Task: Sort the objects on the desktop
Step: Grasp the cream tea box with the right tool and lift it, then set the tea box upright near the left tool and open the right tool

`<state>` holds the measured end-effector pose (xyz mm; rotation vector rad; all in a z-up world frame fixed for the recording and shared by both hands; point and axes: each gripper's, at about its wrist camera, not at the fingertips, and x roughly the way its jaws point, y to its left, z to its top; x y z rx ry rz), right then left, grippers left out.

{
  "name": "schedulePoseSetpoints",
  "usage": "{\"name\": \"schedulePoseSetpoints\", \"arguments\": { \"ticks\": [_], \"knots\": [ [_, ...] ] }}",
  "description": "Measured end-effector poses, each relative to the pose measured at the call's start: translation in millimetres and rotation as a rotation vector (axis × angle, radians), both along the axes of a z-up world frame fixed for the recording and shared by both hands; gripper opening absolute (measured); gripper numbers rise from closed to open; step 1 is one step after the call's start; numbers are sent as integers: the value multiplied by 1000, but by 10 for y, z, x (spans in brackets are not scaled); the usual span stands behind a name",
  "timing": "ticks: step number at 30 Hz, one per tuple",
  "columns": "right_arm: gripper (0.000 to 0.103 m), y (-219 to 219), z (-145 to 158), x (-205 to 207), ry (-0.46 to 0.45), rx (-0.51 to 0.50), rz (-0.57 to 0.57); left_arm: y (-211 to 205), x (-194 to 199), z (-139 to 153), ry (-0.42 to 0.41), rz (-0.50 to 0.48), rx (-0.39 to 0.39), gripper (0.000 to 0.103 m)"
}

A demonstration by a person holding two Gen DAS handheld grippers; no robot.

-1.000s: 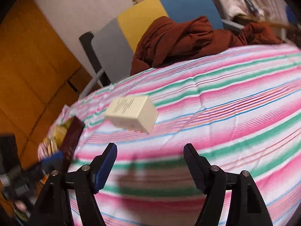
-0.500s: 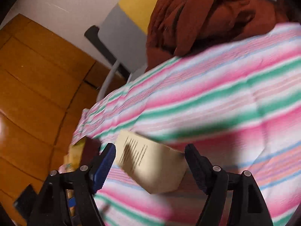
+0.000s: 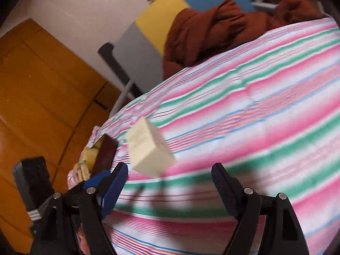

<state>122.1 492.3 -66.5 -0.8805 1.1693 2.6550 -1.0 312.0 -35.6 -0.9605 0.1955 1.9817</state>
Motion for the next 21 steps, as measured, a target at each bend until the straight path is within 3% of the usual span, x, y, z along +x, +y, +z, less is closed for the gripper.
{"name": "schedulePoseSetpoints", "arguments": {
  "ticks": [3,6,13,21],
  "knots": [
    [82,31,-89,85,-2,-5,-29,192,24,-39,1,25,-6,73],
    [82,68,-222,117,-11,-30,-40,350,61,-76,52,70,-38,74],
    [82,26,-233,144,37,24,-23,594,101,-119,159,148,-119,74],
    [83,-10,-240,190,64,39,-15,492,-107,-241,119,220,-134,74]
  ]
}}
